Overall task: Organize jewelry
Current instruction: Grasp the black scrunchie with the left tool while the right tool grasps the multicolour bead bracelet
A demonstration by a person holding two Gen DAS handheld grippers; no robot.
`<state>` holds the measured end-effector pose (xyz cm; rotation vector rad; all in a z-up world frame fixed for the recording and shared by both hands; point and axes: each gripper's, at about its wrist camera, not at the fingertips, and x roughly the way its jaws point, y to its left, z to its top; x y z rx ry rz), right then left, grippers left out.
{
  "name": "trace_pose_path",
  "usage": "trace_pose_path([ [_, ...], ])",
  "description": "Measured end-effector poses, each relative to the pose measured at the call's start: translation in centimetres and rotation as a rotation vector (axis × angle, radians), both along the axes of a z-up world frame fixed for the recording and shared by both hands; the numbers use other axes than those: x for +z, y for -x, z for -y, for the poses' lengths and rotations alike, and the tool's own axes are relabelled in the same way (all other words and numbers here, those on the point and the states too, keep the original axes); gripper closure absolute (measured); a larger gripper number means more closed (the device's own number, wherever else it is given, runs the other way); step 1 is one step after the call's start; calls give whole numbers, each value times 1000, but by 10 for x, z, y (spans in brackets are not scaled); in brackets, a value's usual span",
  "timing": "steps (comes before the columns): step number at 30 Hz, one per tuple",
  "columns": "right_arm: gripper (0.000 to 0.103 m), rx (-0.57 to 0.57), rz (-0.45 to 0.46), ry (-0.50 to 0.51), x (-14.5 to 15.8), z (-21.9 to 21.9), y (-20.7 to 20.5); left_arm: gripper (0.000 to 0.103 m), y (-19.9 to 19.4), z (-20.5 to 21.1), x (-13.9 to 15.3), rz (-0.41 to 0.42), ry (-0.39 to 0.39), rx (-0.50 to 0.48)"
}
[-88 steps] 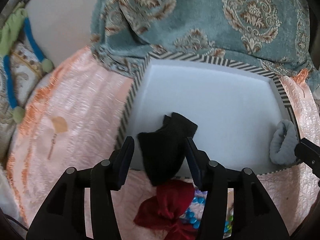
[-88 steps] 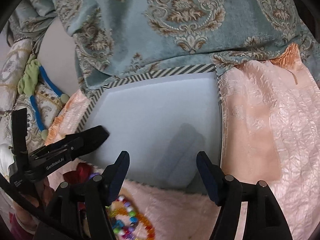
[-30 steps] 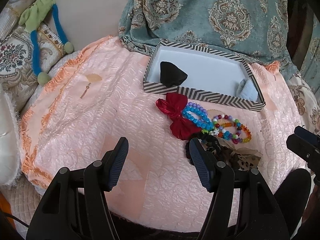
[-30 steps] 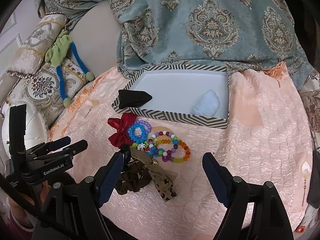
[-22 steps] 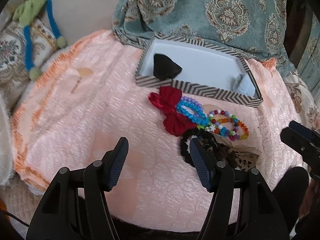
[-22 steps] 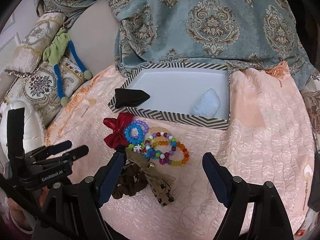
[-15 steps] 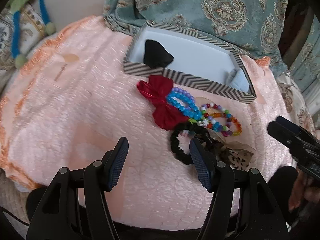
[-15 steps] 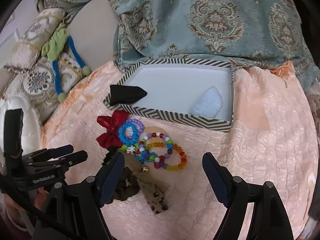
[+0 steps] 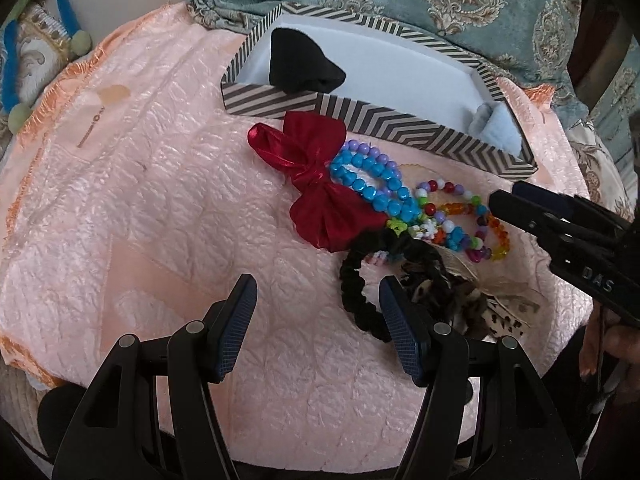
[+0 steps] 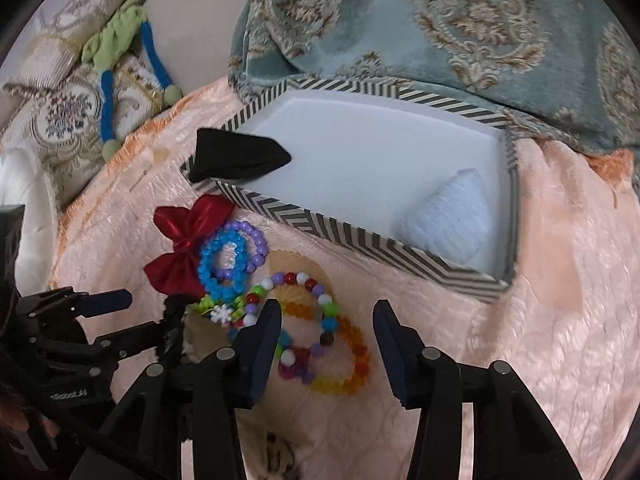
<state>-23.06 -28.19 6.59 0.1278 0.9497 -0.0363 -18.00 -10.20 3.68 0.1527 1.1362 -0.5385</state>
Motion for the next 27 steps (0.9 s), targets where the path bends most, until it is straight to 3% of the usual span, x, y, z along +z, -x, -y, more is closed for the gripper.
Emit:
trace_pose_path([
  [5, 62, 26, -43, -10, -15, 2, -17, 39, -5, 5, -8, -31, 12, -4],
  [8, 73, 22, -65, -23, -25, 5, -25, 39, -7, 8, -10, -32, 19, -2],
  [11, 91, 27, -47, -32, -28, 5, -25, 41, -9, 11, -11, -29, 35, -5],
  [12, 92, 30, -51, -25, -30, 5, -26, 45, -9, 12, -12, -28, 42, -8],
  [14, 94, 22, -41, -30, -29, 6, -24, 71, -9, 14, -13, -23, 32, -7],
  [17, 94, 6, -18, -51, -22, 9, -20, 88, -9, 11, -12, -11, 33, 3],
  [27, 94, -10, 120, -97, 33, 12, 10, 93, -1, -7, 25, 17, 129, -7],
])
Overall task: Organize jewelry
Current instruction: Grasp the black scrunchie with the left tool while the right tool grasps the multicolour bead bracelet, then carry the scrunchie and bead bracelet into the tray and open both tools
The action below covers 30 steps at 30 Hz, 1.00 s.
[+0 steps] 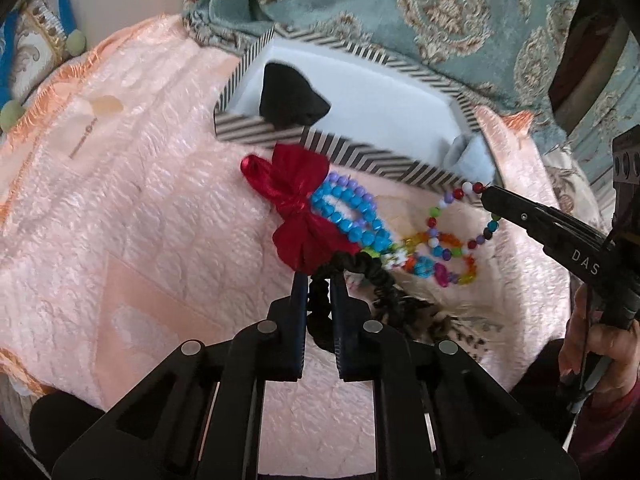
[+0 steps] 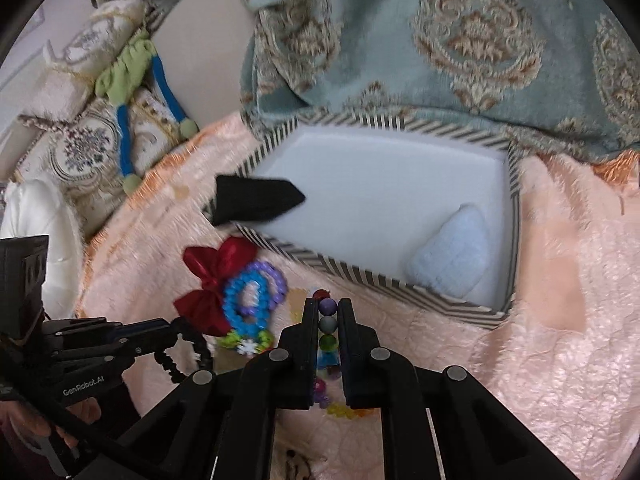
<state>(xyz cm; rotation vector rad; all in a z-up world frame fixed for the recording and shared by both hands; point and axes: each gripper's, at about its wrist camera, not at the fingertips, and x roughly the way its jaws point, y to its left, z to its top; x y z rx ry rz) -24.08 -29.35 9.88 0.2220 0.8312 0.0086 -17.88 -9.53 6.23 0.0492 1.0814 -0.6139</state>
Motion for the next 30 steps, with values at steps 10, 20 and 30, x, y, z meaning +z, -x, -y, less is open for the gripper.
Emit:
trace_pose_path([
  [10, 94, -15, 79, 13, 37, 1, 18, 93, 11, -8, 37, 52, 53, -11],
  [20, 94, -46, 111, 29, 52, 11, 25, 93, 8, 6, 61, 113, 37, -23],
  [30, 94, -72, 117, 33, 57, 26, 15, 93, -16, 42, 85, 178, 21, -36],
])
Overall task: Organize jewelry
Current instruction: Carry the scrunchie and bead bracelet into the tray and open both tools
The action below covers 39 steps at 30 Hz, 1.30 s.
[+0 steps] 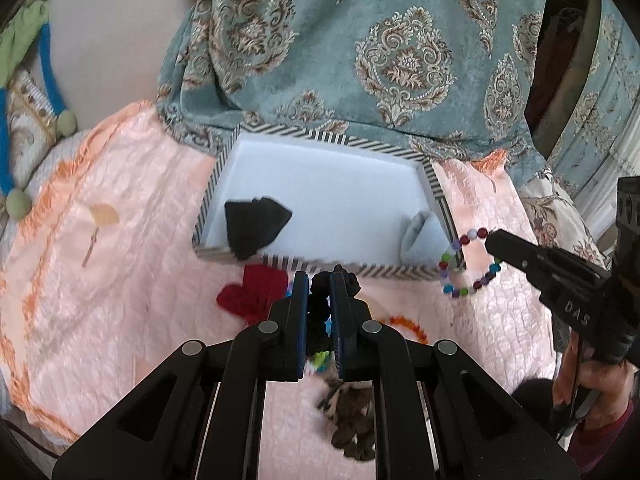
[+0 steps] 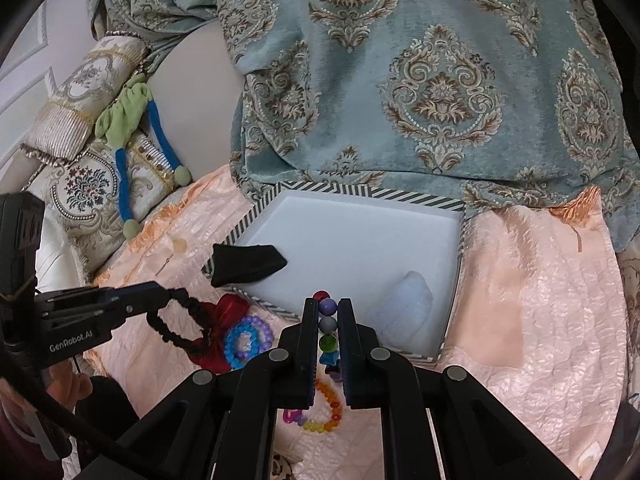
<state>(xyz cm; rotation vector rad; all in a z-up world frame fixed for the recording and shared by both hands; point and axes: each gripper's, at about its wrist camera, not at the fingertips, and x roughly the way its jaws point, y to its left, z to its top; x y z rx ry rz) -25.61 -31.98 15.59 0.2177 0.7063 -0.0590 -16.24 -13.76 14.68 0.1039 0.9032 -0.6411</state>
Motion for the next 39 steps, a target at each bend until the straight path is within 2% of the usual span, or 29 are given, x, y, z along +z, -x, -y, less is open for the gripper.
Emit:
trace_pose_path([
  [10, 94, -13, -6, -10, -2, 14, -20, 93, -28, 33, 4, 30, -43, -5],
  [20, 94, -12, -27, -25, -9, 24, -48, 93, -57, 65, -5, -8, -47, -6],
  [31, 94, 5, -104, -40, -41, 38, -100, 94, -96, 91, -45, -96, -76, 31],
  [39, 94, -74, -155, -47, -68, 74, -133, 93, -116, 93, -75, -128, -129, 70],
])
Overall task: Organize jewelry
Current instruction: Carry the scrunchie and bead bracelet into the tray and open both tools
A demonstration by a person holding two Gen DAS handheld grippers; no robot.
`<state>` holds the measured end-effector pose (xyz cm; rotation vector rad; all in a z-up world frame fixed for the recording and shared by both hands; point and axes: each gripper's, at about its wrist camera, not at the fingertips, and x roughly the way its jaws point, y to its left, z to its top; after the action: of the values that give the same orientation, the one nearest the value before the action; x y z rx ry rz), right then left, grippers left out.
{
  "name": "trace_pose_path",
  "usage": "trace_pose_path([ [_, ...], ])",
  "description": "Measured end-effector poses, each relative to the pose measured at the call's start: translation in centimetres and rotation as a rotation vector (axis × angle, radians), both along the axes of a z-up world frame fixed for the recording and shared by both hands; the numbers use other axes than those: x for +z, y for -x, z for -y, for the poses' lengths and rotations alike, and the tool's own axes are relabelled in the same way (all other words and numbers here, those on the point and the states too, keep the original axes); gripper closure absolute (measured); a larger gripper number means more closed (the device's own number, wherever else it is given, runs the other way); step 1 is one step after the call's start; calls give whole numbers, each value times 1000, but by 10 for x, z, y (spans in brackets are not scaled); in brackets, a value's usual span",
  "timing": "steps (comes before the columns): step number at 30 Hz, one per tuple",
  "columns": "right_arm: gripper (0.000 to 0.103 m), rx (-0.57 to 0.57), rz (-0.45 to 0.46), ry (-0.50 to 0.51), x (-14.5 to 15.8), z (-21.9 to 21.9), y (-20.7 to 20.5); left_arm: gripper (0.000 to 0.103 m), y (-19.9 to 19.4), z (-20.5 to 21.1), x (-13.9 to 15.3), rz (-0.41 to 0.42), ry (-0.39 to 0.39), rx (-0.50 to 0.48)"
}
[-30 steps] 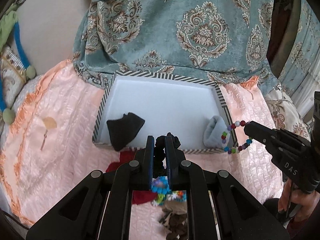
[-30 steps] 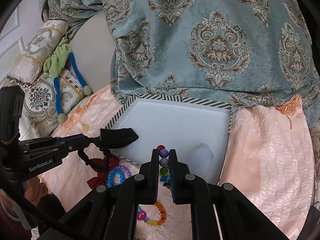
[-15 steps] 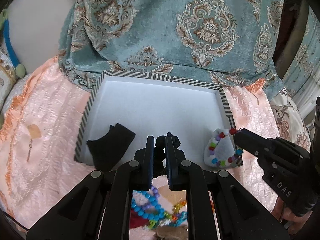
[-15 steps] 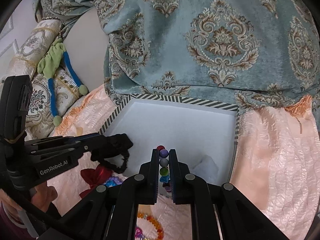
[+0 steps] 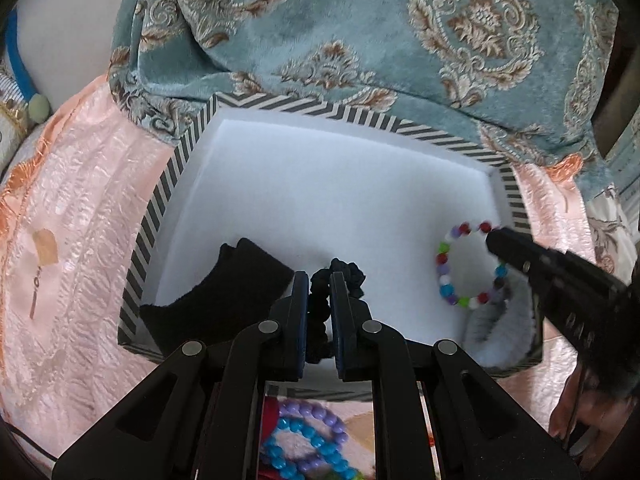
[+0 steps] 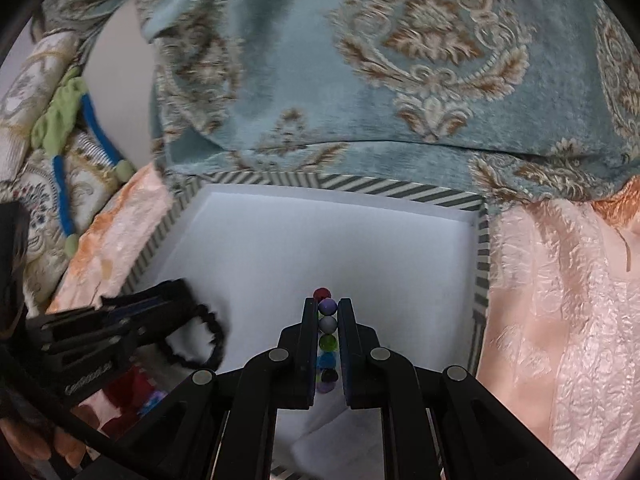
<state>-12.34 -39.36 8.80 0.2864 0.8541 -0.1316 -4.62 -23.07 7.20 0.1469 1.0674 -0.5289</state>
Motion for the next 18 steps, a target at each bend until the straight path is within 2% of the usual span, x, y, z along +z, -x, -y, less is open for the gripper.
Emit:
trace_pose_path([
  [9, 94, -79, -17, 51, -13, 22, -11, 93, -7, 5, -12, -11, -16, 5],
  [15, 94, -70, -62, 72, -25, 20, -19, 93, -2, 11, -16, 35, -62, 3],
  [17, 92, -69, -78, 67, -29, 19, -19, 91, -2, 11, -17, 36, -65, 4],
  [18, 87, -70, -77, 67, -29, 18, -19, 90, -2, 10, -17, 35, -65, 6],
])
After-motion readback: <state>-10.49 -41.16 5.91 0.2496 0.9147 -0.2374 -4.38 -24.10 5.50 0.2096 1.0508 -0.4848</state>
